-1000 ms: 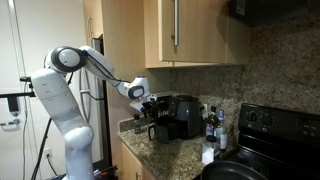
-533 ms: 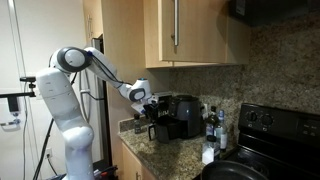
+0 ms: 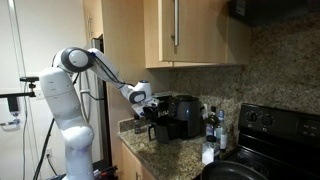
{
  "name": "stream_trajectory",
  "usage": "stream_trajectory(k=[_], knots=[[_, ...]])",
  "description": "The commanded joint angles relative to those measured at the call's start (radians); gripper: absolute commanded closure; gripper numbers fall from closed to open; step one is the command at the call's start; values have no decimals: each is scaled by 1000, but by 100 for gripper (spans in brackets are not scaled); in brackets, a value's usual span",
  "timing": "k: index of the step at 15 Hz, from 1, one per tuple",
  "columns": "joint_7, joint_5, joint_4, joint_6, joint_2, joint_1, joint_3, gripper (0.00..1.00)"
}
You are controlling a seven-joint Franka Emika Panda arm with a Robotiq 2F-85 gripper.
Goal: Close the air fryer
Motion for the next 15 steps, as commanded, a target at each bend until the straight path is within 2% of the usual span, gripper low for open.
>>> stream_trajectory(k=[1, 4, 5, 9, 14, 15], knots=[[8, 1, 39, -15, 57, -8, -10, 0], [-12, 48, 42, 37, 87, 2, -19, 0], [7, 16, 15, 6, 38, -3, -8, 0], [7, 17, 18, 8, 41, -3, -8, 0], [42, -58, 32, 20, 100, -26, -5, 0], [31, -27, 18, 7, 63, -14, -7, 0]])
